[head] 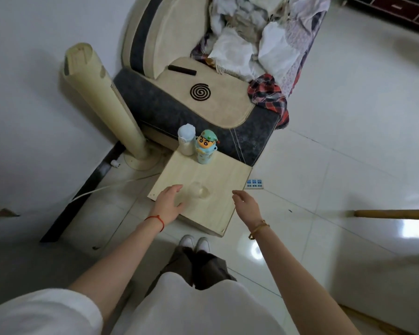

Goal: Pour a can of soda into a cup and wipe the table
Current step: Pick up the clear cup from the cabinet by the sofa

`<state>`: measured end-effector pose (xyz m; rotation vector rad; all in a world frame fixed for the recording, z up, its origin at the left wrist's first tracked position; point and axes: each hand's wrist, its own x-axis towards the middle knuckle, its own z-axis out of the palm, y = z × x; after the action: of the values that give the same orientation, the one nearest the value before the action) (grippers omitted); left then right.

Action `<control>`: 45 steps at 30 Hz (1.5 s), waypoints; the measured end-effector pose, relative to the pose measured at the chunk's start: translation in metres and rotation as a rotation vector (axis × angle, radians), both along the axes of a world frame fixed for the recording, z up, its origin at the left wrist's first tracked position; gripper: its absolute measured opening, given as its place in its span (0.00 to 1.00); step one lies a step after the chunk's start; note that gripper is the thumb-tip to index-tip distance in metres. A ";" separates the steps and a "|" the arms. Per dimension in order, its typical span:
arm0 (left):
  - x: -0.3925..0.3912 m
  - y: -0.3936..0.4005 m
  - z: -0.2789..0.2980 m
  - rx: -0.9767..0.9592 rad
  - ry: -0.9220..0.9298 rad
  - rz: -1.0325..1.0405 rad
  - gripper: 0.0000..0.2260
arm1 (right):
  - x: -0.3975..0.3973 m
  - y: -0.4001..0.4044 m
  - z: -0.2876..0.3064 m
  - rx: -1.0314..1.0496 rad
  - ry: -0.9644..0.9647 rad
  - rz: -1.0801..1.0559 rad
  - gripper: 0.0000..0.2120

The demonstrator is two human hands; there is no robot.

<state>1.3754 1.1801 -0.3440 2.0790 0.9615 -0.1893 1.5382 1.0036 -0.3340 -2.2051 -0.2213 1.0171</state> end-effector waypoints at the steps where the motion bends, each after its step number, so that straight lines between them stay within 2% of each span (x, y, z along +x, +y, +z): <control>1: 0.005 0.005 -0.012 -0.008 0.014 -0.006 0.26 | 0.005 0.006 -0.011 -0.008 0.040 -0.039 0.17; 11: 0.052 0.029 -0.163 -0.106 0.085 -0.067 0.35 | 0.025 0.040 -0.151 -0.058 0.277 -0.293 0.18; 17: 0.072 0.032 -0.230 -0.150 -0.022 -0.059 0.40 | 0.025 0.061 -0.216 0.007 0.396 -0.431 0.18; 23: 0.080 0.028 -0.259 -0.165 -0.130 -0.052 0.35 | 0.024 0.075 -0.246 0.042 0.431 -0.496 0.17; 29: 0.083 0.027 -0.266 -0.161 -0.175 -0.049 0.28 | 0.021 0.079 -0.253 0.069 0.478 -0.488 0.16; 34: 0.082 0.025 -0.251 -0.228 -0.212 -0.009 0.28 | 0.019 0.075 -0.240 0.125 0.479 -0.481 0.15; 39: 0.075 0.021 -0.209 -0.288 -0.267 0.056 0.30 | 0.010 0.070 -0.194 0.191 0.530 -0.505 0.14; 45: 0.067 0.017 -0.136 -0.251 -0.299 -0.014 0.29 | -0.001 0.059 -0.121 0.215 0.543 -0.555 0.15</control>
<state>1.4424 1.1967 -0.4797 1.8197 0.7037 -0.0035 1.5376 1.0628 -0.4553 -1.5838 0.4796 1.1506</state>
